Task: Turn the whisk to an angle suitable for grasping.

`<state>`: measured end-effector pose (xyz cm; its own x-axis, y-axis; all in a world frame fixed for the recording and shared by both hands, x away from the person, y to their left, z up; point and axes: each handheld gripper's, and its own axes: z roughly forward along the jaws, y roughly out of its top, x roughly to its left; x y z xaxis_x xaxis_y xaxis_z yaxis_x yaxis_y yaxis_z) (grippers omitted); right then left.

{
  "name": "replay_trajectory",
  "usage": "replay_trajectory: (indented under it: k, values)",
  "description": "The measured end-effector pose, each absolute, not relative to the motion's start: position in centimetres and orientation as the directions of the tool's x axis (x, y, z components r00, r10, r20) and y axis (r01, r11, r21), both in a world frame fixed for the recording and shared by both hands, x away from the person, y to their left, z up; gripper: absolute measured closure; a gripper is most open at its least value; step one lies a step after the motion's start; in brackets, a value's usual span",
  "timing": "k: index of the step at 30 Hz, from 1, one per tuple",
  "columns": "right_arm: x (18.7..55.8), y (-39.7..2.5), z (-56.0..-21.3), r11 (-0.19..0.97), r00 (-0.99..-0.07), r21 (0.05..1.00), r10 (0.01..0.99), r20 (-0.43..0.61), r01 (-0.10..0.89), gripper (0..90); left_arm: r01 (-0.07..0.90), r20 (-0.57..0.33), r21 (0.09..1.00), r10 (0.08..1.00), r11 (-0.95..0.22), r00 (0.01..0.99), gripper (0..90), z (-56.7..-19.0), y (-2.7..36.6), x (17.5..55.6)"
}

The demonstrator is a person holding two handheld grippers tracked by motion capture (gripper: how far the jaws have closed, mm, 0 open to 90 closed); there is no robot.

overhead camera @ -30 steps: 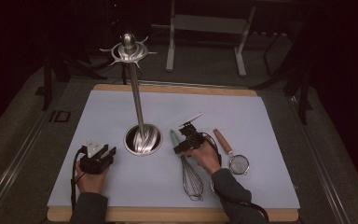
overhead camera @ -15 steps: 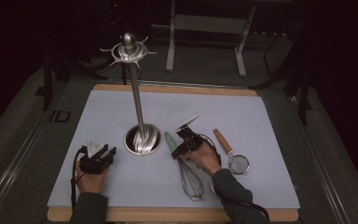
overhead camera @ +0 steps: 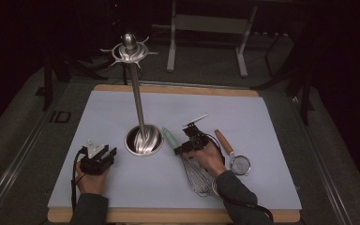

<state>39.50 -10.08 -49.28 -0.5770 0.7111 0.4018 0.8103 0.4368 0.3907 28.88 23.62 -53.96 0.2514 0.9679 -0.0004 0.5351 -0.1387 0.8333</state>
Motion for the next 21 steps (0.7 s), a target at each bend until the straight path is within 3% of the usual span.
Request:
replay_trajectory:
  k: [21]
  values:
    - [38.6,-10.7,-46.4,0.420,-0.636,0.504,0.657,0.404,0.754,69.1,0.531,-0.006,0.837,0.968,-0.132,0.250,64.0,-54.0,23.7,28.8]
